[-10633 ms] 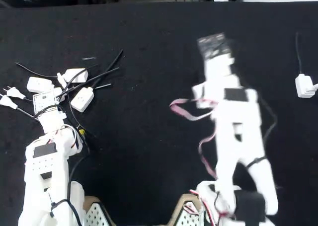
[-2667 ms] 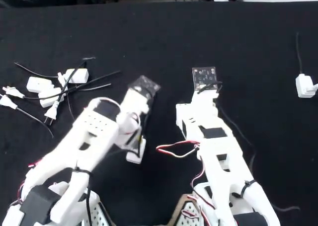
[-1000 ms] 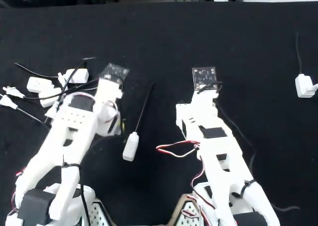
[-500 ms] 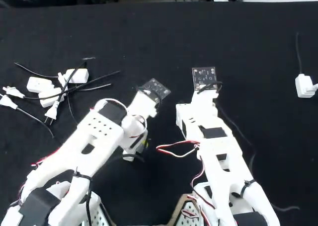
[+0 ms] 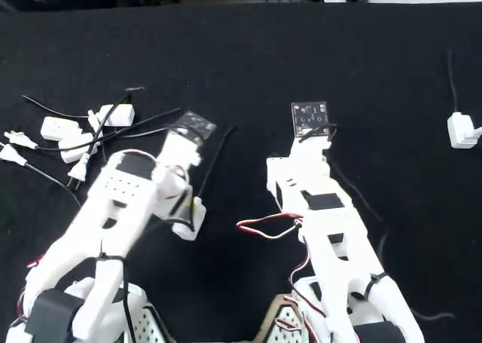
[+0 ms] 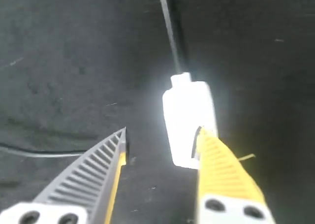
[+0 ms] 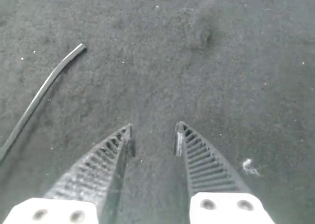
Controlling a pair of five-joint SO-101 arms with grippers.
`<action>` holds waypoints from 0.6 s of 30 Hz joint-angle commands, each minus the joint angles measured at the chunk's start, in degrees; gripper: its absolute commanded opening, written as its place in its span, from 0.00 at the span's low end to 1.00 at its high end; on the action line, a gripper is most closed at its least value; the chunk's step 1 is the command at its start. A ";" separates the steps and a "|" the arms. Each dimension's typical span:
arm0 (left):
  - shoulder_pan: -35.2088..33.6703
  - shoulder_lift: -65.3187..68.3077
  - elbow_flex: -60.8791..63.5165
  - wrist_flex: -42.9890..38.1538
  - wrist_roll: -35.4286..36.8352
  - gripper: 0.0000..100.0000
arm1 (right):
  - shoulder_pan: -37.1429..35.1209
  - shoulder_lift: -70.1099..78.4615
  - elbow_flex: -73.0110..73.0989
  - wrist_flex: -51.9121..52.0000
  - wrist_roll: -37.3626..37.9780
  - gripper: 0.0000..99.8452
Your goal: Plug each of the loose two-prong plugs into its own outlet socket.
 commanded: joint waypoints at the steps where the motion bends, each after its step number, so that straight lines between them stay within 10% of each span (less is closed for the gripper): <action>1: -3.82 -0.44 -0.66 -0.79 -1.14 0.22 | 0.88 -2.15 -0.75 0.26 0.62 0.13; 18: -6.02 -0.44 -1.10 -0.26 -0.88 0.22 | 0.88 -2.15 -0.66 0.35 0.62 0.13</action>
